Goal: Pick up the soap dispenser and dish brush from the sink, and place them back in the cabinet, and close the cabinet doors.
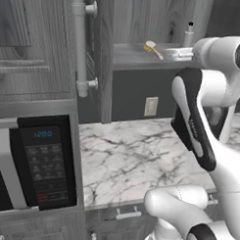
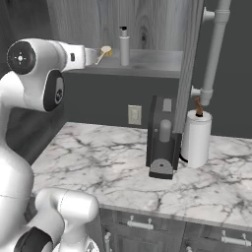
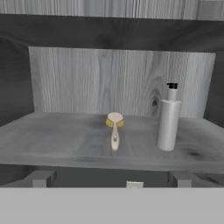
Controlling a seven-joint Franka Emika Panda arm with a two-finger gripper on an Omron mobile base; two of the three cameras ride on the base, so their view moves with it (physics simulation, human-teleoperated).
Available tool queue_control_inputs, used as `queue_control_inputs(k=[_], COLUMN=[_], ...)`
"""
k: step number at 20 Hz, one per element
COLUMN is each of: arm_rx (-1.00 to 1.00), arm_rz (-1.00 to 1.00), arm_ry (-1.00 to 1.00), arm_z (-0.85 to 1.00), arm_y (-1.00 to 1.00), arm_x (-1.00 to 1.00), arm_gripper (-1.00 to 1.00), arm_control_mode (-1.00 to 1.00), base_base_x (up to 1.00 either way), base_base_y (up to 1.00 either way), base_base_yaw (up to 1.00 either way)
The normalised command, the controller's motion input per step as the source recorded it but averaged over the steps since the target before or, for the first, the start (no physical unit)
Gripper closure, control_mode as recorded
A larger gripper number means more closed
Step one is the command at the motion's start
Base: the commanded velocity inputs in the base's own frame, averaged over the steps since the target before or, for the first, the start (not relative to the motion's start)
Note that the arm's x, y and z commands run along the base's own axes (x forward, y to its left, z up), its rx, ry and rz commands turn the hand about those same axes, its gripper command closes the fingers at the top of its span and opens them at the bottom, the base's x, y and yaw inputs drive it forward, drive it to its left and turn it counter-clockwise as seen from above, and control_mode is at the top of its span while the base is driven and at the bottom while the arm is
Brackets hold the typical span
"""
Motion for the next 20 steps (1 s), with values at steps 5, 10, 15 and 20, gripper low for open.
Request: queue_control_inputs(k=[5, 10, 15, 20], arm_rx=[0.0, 0.0, 0.0, 0.0], arm_rz=[0.0, 0.0, 0.0, 0.0], arm_ry=[-0.02, -0.06, -0.04, -0.03], arm_z=[0.04, 0.04, 0.07, 0.03], arm_y=[0.11, 0.06, 0.09, 0.15], arm_x=[-0.56, -0.43, -0.37, -0.41], arm_gripper=[-1.0, -1.0, -1.0, -1.0], arm_control_mode=[-1.0, -1.0, -1.0, -1.0], base_base_x=[0.0, 0.0, 0.0, 0.0], base_base_y=[0.0, 0.0, 0.0, 0.0], base_base_yaw=[0.0, 0.0, 0.0, 0.0])
